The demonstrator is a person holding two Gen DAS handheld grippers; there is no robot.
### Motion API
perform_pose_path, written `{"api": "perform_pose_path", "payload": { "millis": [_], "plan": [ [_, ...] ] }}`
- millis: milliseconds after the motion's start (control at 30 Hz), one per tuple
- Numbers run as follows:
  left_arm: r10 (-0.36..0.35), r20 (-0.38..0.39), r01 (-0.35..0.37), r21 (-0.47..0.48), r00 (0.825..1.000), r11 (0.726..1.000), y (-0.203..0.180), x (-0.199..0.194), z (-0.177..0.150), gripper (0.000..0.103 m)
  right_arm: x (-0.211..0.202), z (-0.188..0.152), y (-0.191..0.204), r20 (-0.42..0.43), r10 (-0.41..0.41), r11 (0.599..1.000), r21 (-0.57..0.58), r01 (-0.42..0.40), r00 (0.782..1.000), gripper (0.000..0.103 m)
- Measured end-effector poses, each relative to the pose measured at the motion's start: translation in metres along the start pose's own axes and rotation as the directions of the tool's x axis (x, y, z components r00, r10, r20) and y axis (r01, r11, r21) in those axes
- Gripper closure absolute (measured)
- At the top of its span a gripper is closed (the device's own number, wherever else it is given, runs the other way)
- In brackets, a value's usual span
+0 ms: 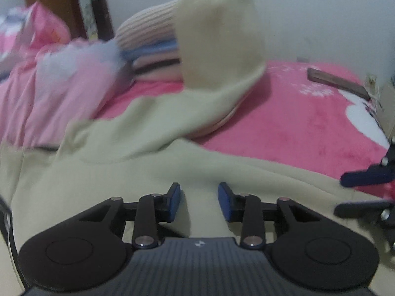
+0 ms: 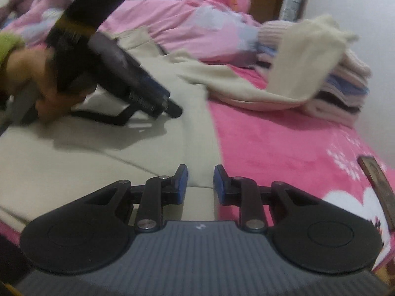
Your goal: Fold clothes
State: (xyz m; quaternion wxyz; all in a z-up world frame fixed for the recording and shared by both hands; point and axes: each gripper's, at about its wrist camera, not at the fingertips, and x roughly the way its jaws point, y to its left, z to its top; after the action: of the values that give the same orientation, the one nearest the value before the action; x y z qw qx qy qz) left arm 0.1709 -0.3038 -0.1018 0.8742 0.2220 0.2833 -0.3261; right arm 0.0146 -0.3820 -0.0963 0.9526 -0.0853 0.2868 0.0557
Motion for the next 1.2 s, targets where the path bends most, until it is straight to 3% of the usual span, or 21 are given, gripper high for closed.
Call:
{"api": "perform_pose_path", "payload": {
  "millis": [200,400,667,800,933,1000,1033,1067,1133,1200],
  "plan": [
    [-0.020,0.022,0.021,-0.016,1.000,1.000,0.003,0.008,-0.001,0.074,0.008,-0.005,0.010,0.019,-0.072,0.997,-0.039,0.073,0.997,0.083],
    [-0.059,0.053,0.064,-0.098,0.997,0.993,0.015,0.013,0.005,0.070,0.018,-0.002,0.004,0.011,-0.103,0.994,0.036,0.103,0.995,0.086],
    [-0.044,0.048,0.049,-0.096,0.998,0.994,0.011,0.027,0.010,0.068,0.039,0.000,0.010,0.010,-0.161,0.987,0.010,0.161,0.987,0.086],
    [-0.051,0.061,0.057,-0.107,0.997,0.993,0.014,0.023,0.011,0.068,0.028,0.005,0.016,0.029,-0.181,0.984,0.002,0.181,0.983,0.088],
    [-0.067,0.082,0.078,-0.139,0.994,0.987,0.023,0.014,0.011,0.067,0.000,0.010,0.000,0.035,-0.051,0.990,0.137,0.046,0.998,0.085],
    [-0.074,0.085,0.087,-0.156,0.994,0.984,0.028,0.011,0.009,0.066,-0.010,0.010,-0.006,0.031,0.003,0.981,0.192,-0.009,1.000,0.070],
    [-0.077,0.084,0.090,-0.163,0.993,0.982,0.029,0.011,0.007,0.066,-0.011,0.007,-0.008,0.013,0.023,0.977,0.210,-0.025,1.000,0.055],
    [-0.079,0.083,0.092,-0.171,0.993,0.981,0.030,0.011,0.005,0.066,-0.010,0.003,-0.008,-0.006,0.028,0.976,0.214,-0.026,1.000,0.051],
    [-0.083,0.082,0.096,-0.185,0.993,0.978,0.033,0.011,0.003,0.066,-0.004,-0.004,-0.005,-0.036,0.017,0.980,0.199,-0.009,0.999,0.052],
    [-0.080,0.087,0.096,-0.197,0.993,0.976,0.034,0.010,0.003,0.066,-0.004,-0.009,-0.004,-0.015,0.029,0.975,0.221,-0.025,0.999,0.062]
  ]
}}
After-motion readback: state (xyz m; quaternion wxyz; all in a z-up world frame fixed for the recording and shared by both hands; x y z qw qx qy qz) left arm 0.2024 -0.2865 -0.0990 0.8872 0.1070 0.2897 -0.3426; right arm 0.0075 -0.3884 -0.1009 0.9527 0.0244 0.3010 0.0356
